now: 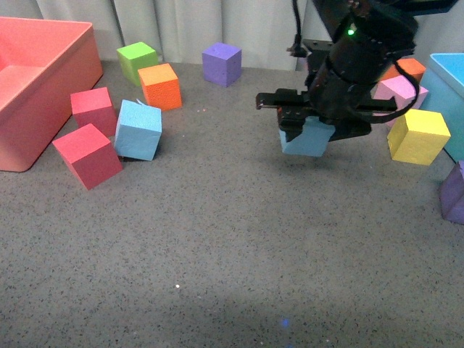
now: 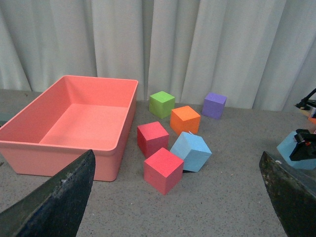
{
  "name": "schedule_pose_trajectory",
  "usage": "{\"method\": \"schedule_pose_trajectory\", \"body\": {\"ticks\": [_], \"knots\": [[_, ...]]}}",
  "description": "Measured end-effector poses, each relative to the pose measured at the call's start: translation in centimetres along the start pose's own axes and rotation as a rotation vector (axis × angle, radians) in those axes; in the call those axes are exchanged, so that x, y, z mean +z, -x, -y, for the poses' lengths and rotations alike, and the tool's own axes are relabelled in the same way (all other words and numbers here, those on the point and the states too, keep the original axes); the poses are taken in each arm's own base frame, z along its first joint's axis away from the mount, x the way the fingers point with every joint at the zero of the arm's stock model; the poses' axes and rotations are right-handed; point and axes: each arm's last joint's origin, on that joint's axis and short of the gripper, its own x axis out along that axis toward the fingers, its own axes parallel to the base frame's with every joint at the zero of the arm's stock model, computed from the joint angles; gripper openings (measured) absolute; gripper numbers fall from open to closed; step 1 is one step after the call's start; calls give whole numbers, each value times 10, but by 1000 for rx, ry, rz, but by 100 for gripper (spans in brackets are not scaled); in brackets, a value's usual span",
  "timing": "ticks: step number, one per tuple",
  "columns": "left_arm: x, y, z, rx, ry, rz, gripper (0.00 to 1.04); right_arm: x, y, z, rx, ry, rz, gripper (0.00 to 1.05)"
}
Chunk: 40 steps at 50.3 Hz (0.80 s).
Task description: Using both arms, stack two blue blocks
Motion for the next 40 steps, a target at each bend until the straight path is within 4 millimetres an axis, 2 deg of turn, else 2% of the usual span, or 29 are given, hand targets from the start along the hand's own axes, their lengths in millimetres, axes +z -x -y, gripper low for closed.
{"method": "schedule_pose_trajectory", "body": {"ticks": [13,24,32,38,40], "knots": [[0,0,0,0,0,0,98,-5,-22,-20,-10,-5,-68,48],[0,0,0,0,0,0,98,-6,-26,-27,-3,-5,-80,49],[0,0,0,0,0,0,98,-5,-26,-29,12,-26,-73,72],[0,0,0,0,0,0,98,-6,-18,-27,31,-38,-27,96],[0,0,0,0,0,0,98,-6,-11,-26,42,-38,2,96]]}}
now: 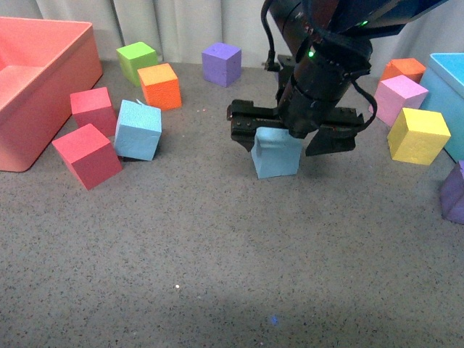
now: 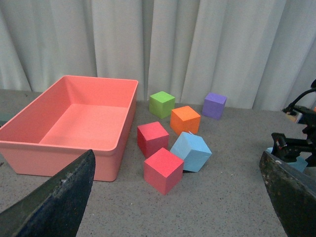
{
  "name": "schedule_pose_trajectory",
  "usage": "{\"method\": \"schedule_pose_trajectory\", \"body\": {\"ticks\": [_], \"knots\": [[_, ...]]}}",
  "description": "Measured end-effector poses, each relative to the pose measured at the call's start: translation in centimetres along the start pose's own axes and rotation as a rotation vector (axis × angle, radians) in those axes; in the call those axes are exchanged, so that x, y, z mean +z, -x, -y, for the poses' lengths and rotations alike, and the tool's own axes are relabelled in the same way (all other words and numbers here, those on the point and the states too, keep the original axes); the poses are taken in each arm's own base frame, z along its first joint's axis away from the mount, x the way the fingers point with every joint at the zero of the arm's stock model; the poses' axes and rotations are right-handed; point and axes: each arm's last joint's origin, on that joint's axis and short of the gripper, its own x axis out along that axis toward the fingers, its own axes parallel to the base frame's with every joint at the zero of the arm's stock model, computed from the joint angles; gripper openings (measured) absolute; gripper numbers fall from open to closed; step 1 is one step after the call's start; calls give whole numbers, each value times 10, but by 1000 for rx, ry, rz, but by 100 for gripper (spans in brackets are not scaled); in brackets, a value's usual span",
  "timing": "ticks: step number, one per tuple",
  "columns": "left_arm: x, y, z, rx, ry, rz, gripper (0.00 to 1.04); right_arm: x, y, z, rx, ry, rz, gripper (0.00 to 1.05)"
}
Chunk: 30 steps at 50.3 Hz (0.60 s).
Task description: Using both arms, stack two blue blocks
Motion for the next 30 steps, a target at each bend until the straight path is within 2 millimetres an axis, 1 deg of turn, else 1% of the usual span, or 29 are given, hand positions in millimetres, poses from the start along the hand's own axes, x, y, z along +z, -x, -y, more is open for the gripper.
{"method": "schedule_pose_trajectory", "body": {"ticks": [2,4,7,9,11,13,14,16,17,18,19,20,21,22,24,26,30], "knots": [[0,0,0,0,0,0,98,1,12,1,15,3,37,94],[0,0,0,0,0,0,98,2,24,3,22,1,83,95],[0,0,0,0,0,0,98,4,35,4,34,-1,134,95],[0,0,0,0,0,0,98,5,39,5,1,23,237,92],[0,0,0,0,0,0,98,2,43,11,-82,61,419,85],[0,0,0,-2,0,0,98,-8,46,20,-150,81,564,78],[0,0,0,-2,0,0,98,-19,48,29,-186,103,652,73],[0,0,0,1,0,0,98,-35,52,42,-186,111,756,66],[0,0,0,0,0,0,98,-46,56,51,-182,109,837,60],[0,0,0,0,0,0,98,-52,61,57,-176,105,897,57],[0,0,0,0,0,0,98,-58,67,62,-168,98,962,53],[0,0,0,0,0,0,98,-65,79,68,-154,90,1052,48],[0,0,0,0,0,0,98,-68,89,72,-151,84,1099,44],[0,0,0,0,0,0,98,-73,102,78,-148,78,1151,39],[0,0,0,0,0,0,98,-79,117,85,-148,71,1197,32],[0,0,0,0,0,0,98,-88,128,91,-153,69,1217,25],[0,0,0,0,0,0,98,-106,137,100,-157,78,1206,12]]}}
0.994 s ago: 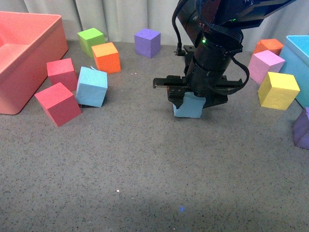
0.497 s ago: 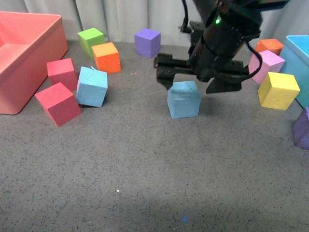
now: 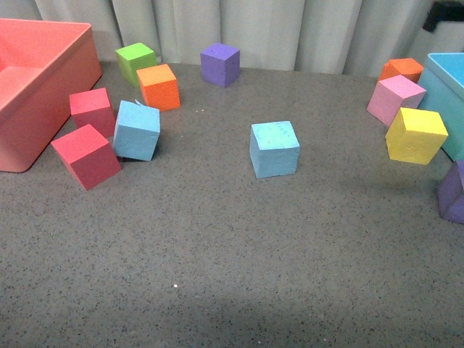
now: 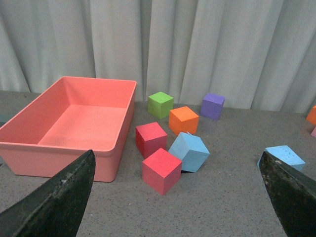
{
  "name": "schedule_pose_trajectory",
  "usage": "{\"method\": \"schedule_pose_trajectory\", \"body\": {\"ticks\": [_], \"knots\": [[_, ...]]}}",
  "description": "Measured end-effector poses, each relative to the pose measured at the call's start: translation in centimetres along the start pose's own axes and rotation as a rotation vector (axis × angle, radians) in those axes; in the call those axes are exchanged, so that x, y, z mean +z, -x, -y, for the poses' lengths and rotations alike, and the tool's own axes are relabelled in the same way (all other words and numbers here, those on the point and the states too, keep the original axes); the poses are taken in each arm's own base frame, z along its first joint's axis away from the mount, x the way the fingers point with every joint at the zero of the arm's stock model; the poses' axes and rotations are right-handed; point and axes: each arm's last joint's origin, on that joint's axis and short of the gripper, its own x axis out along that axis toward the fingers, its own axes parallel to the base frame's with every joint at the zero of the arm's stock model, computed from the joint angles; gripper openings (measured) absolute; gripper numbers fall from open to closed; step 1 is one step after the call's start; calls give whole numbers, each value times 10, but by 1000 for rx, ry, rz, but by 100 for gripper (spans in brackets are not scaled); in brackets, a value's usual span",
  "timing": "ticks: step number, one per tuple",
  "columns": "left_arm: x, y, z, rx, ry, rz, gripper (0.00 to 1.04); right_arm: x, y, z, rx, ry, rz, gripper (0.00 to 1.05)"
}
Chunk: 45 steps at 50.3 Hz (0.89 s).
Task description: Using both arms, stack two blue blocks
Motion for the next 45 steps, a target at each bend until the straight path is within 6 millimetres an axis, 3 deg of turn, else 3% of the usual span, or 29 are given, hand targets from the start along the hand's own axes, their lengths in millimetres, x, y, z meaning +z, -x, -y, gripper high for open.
{"method": "schedule_pose_trajectory", "body": {"ticks": [4,26,45], "knots": [[0,0,0,0,0,0,98,-5,17,8,10,12,-30,0],[0,0,0,0,0,0,98,9,93,41,11,13,-38,1],[0,0,0,0,0,0,98,11,132,58,7,12,-36,1]]}}
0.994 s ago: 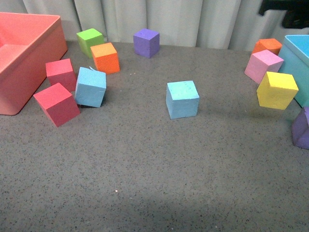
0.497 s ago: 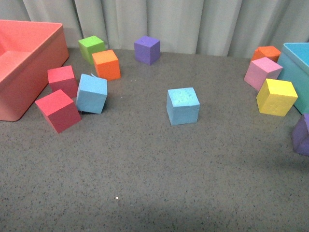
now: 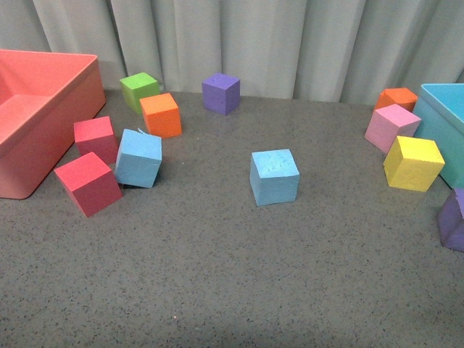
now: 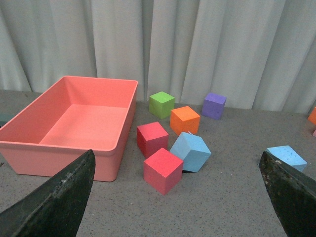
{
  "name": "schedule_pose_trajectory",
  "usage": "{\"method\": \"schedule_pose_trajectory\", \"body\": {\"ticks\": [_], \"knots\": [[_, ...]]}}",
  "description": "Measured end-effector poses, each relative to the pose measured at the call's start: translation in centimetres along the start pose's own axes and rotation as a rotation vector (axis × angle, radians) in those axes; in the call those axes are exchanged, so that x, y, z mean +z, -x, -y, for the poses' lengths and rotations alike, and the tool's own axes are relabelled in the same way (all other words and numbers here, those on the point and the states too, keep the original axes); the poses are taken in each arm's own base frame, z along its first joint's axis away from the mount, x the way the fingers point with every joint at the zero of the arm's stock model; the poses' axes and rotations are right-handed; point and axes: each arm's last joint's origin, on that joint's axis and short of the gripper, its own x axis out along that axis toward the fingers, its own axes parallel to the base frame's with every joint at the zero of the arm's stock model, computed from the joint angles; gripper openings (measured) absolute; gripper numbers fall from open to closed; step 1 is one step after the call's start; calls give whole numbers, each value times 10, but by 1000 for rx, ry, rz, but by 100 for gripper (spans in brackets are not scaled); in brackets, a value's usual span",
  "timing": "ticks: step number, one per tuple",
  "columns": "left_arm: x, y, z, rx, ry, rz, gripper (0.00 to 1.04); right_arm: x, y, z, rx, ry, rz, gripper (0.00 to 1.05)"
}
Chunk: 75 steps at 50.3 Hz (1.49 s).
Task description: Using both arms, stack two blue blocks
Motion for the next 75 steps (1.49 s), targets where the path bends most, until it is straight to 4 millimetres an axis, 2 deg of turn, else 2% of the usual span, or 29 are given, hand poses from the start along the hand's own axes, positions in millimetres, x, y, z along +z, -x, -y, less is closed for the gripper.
{"method": "schedule_pose_trajectory", "body": {"ticks": [11,33,75], "knots": [[0,0,0,0,0,0,98,0,17,0,2,0,0,1],[0,0,0,0,0,0,98,4,35,0,2,0,16,1],[0,0,0,0,0,0,98,4,55,0,2,0,21,1]]}}
